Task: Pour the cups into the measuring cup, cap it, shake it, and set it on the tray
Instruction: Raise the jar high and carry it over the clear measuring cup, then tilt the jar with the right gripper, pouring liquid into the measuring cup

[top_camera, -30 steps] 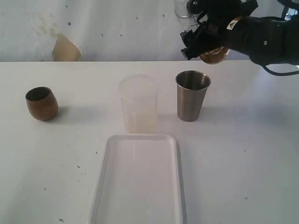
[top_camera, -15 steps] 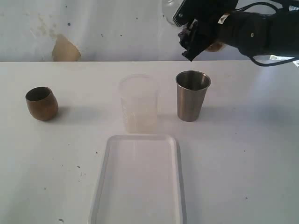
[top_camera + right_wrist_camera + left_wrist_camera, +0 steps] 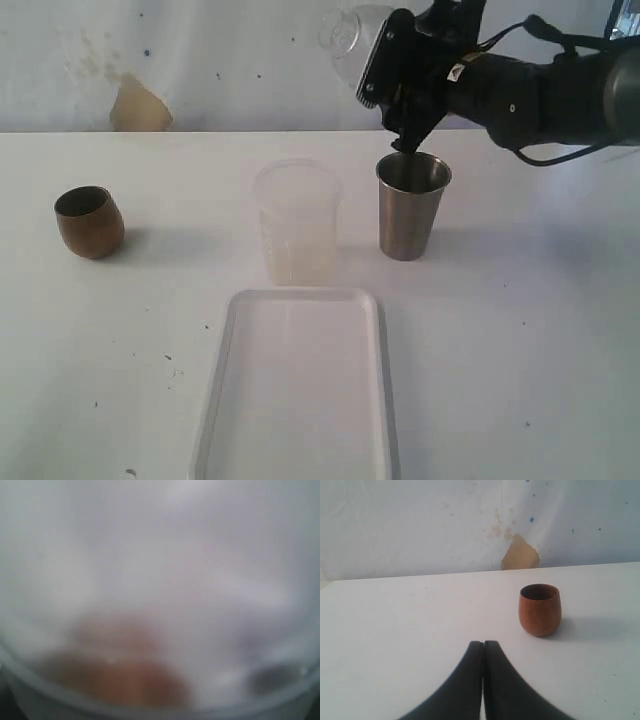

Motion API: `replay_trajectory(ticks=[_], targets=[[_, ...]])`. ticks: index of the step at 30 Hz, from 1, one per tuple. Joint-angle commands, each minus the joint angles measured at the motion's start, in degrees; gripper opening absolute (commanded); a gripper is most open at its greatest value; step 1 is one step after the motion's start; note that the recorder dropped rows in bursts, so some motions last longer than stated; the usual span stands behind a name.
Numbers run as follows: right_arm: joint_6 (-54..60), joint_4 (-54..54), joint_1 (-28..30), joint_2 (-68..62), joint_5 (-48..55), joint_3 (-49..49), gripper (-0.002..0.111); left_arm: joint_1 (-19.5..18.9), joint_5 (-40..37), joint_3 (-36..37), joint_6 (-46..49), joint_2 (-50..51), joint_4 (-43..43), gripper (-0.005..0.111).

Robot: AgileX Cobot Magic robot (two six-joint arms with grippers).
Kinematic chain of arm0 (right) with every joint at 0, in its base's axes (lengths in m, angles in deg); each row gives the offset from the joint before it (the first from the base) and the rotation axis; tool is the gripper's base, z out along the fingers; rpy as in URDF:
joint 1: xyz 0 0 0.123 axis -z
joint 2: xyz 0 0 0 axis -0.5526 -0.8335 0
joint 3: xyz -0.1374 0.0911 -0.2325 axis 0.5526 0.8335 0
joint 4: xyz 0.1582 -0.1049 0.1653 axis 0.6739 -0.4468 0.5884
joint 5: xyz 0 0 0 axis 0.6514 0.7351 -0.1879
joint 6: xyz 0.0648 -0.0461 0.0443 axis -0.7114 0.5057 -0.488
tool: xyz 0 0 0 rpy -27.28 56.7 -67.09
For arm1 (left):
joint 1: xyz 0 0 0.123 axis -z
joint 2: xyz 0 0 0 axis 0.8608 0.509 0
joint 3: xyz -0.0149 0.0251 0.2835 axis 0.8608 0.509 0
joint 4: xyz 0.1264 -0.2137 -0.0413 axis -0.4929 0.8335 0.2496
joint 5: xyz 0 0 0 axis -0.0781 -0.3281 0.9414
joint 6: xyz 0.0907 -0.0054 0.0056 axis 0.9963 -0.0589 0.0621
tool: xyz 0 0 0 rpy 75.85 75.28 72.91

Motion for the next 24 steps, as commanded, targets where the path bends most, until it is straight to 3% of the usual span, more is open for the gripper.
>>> replay_trajectory(ticks=[1,24], targets=[[6.8,-1.7,-0.3,-0.6,-3.9,-0.7,0.000,0.1,0.8,0.3,0.0,-0.3,0.4,0.001],[21.8,-1.7,-0.3,-2.8,-11.6,-0.7,0.000,0.1,0.8,0.3,0.0,-0.3,0.4,0.001]])
